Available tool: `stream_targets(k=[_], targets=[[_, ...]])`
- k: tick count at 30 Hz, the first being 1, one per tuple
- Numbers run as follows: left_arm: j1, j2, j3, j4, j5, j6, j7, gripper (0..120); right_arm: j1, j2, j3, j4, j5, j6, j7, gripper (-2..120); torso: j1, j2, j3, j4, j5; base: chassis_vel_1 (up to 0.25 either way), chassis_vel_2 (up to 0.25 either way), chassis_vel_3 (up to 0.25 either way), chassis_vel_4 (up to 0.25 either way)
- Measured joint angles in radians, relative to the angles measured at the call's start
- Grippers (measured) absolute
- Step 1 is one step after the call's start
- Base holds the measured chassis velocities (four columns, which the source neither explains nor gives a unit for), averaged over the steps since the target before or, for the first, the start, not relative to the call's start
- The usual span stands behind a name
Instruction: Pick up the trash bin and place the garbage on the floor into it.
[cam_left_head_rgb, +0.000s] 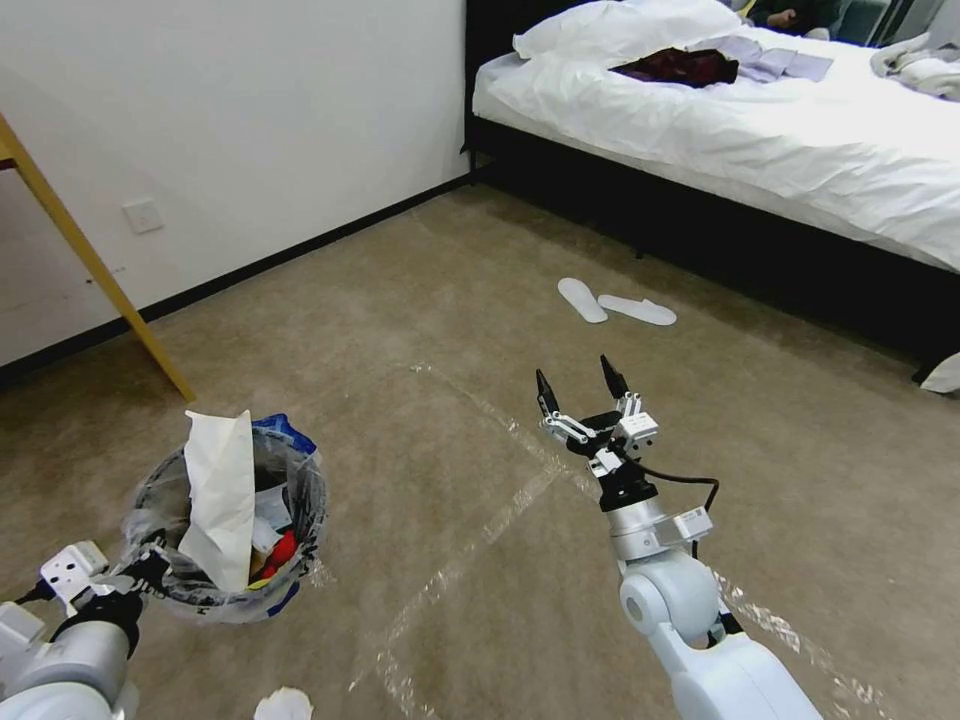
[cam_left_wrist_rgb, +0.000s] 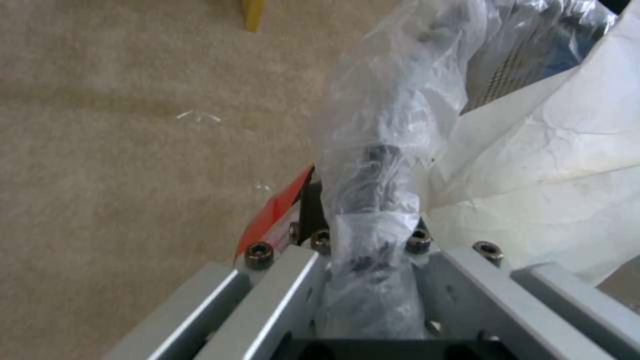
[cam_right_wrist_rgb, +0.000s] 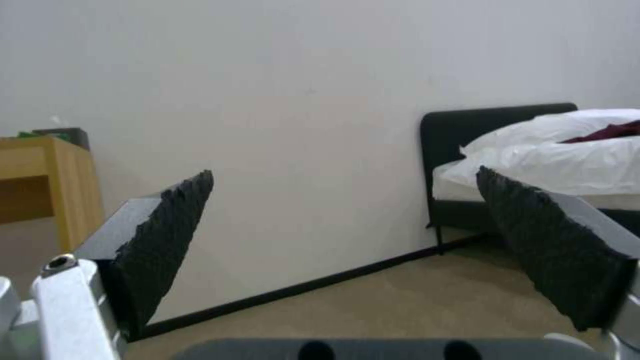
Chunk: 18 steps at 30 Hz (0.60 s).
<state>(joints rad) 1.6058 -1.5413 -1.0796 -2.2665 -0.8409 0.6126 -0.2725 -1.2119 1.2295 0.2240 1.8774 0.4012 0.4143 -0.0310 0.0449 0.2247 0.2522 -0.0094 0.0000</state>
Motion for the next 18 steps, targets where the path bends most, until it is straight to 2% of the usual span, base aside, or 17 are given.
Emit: stream_targets(k=[18], targets=[[0.003,0.001,-0.003,0.002,-0.001,0.0,0.0,1,-0.003,0.002,-0.004,0.007,-0.008,0.0,-0.001,100,0.0,0.0,0.0,0.0003,-0.0001,-0.162,0.156,0.16,-0.163]])
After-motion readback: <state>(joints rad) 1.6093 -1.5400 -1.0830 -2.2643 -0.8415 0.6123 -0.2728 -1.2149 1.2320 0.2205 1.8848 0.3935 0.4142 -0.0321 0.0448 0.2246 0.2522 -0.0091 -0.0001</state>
